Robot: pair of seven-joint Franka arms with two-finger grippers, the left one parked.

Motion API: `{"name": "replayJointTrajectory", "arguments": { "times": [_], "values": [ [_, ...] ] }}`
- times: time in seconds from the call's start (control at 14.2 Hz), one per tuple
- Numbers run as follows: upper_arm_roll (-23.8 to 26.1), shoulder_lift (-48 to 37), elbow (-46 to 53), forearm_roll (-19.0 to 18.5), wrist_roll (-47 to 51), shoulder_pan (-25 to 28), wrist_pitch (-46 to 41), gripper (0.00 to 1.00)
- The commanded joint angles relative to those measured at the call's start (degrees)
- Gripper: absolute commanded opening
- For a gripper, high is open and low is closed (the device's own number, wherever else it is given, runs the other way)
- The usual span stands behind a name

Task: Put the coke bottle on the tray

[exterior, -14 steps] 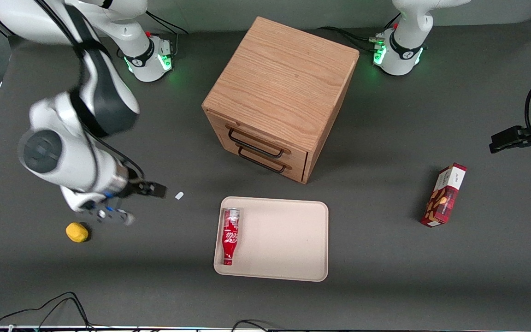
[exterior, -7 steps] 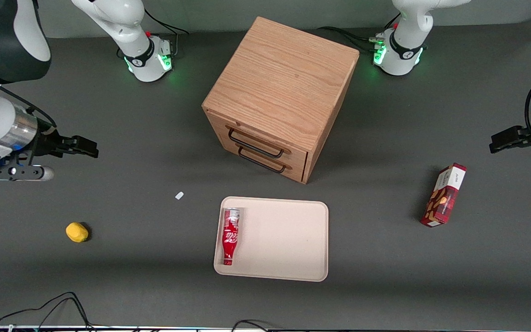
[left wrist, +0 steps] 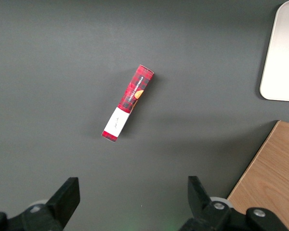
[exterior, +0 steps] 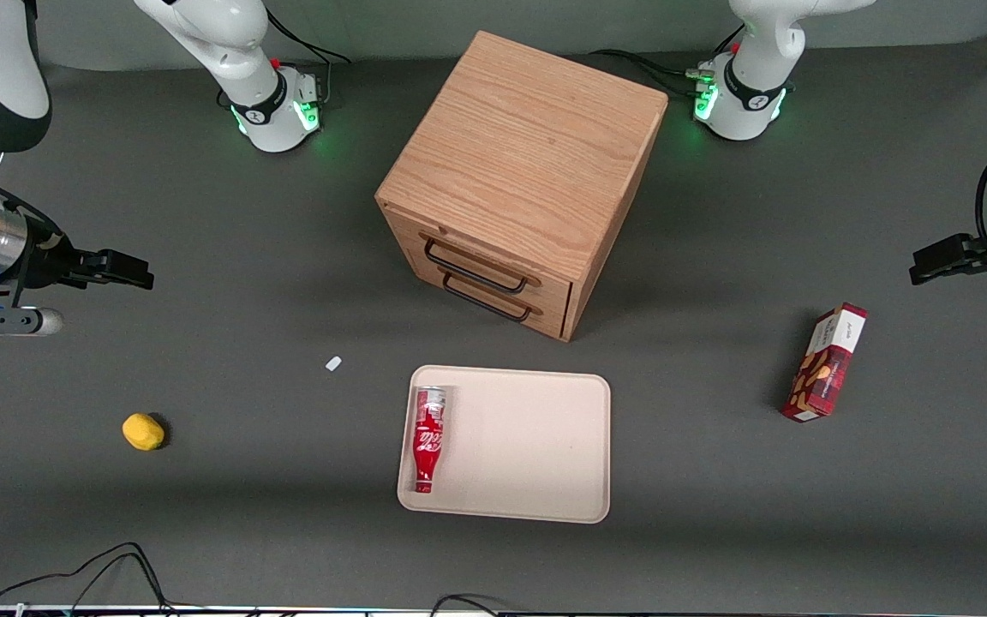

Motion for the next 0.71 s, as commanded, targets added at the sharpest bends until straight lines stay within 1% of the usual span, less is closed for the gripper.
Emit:
{"name": "replayJointTrajectory", "arguments": {
  "times": [0.0, 0.07, 0.14, 0.21, 0.28, 0.35, 0.49, 0.63],
  "values": [
    [-10.3, 1.1, 4.2, 0.1, -1.0, 10.8, -3.7, 1.00],
    [-13.0, 1.1, 4.6, 0.3, -0.9, 14.0, -4.4, 1.00],
    [-17.4, 1.0, 4.7, 0.9, -0.9, 18.3, -4.5, 1.00],
    [-21.3, 0.8, 4.8, 1.8, -0.8, 22.6, -4.8, 1.00],
    [-24.2, 0.7, 4.8, 3.2, -0.8, 25.0, -5.0, 1.00],
    [-24.8, 0.7, 4.8, 3.9, -0.9, 25.7, -5.2, 1.00],
    [-24.6, 0.7, 4.7, 4.2, -0.4, 25.9, -5.2, 1.00],
    [-24.5, 0.9, 4.6, 6.1, -0.3, 25.9, -5.2, 1.00]
  ]
}}
